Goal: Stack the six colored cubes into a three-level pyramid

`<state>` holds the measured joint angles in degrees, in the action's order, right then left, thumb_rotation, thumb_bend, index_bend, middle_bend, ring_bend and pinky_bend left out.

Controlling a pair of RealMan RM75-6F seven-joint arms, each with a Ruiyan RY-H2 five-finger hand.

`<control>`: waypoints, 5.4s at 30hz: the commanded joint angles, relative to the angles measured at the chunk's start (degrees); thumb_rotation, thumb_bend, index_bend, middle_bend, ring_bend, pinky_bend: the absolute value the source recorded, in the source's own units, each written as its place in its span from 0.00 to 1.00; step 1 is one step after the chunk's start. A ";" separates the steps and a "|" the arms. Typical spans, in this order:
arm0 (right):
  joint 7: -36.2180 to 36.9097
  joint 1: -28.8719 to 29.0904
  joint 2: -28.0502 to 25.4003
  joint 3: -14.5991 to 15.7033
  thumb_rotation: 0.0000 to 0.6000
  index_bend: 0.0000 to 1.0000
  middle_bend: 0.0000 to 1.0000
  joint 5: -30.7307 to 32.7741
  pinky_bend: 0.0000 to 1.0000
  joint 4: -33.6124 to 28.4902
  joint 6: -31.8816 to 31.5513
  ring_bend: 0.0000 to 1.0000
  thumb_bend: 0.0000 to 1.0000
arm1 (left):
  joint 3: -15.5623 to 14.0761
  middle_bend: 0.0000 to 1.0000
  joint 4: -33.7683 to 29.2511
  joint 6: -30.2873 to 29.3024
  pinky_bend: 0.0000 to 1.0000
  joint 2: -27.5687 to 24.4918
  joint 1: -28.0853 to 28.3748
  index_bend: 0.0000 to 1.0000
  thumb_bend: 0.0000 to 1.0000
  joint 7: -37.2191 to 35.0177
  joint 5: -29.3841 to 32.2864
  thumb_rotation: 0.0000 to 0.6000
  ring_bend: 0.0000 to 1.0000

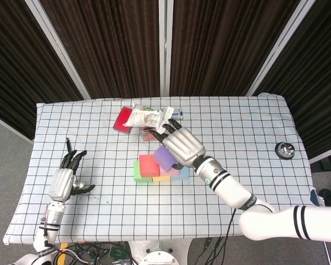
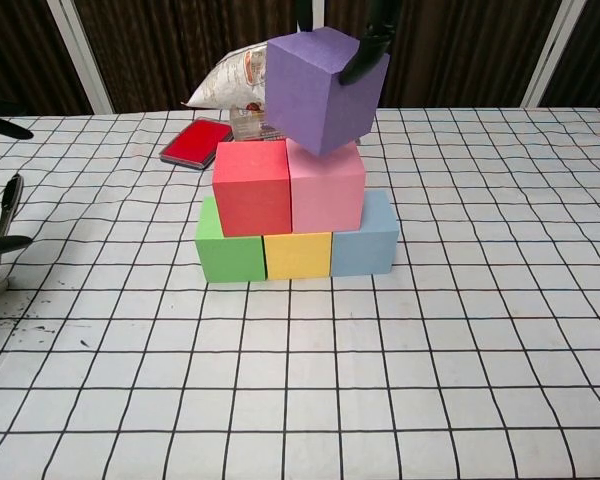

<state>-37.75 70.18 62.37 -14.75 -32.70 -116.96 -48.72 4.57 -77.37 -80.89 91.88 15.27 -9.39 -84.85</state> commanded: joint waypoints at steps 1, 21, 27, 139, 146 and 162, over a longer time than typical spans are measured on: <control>-2.05 2.50 1.23 1.15 1.00 0.00 0.50 3.42 0.00 0.00 -1.39 0.10 0.10 | 0.02 0.13 0.00 0.06 0.01 -0.03 0.00 0.08 0.00 -0.07 0.02 1.00 0.00; -3.97 7.93 4.36 3.83 1.00 0.00 0.35 9.48 0.00 0.97 -5.69 0.08 0.00 | -0.15 0.13 0.88 0.23 0.01 0.25 -0.21 0.09 0.00 -1.15 -0.19 1.00 0.00; -2.54 8.05 4.45 3.63 1.00 0.00 0.29 9.07 0.00 1.01 -5.47 0.04 0.00 | -0.10 0.13 1.01 0.26 0.01 0.27 -0.27 0.08 0.00 -1.39 -0.14 1.00 0.00; 18.53 -4.53 5.13 1.30 1.00 0.00 0.53 -8.52 0.00 3.66 -5.15 0.08 0.12 | -0.81 0.13 1.11 3.02 0.01 -0.19 1.31 0.09 0.00 -2.12 -0.67 1.00 0.00; 9.62 -2.83 9.16 0.98 1.00 0.00 0.54 0.13 0.00 -1.12 -15.75 0.09 0.13 | -0.91 0.13 1.43 3.35 0.01 -0.14 1.34 0.09 0.00 -2.61 -0.53 1.00 0.00; 4.55 -1.20 14.18 -1.12 1.00 0.00 0.51 6.30 0.00 -0.37 -19.35 0.10 0.14 | -0.99 0.13 2.39 3.11 0.01 0.08 1.07 0.09 0.00 -3.77 -0.47 1.00 0.00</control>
<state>-33.16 68.98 76.50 -15.83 -26.43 -117.36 -68.07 3.58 -74.98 -77.79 91.95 16.34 -13.17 -85.32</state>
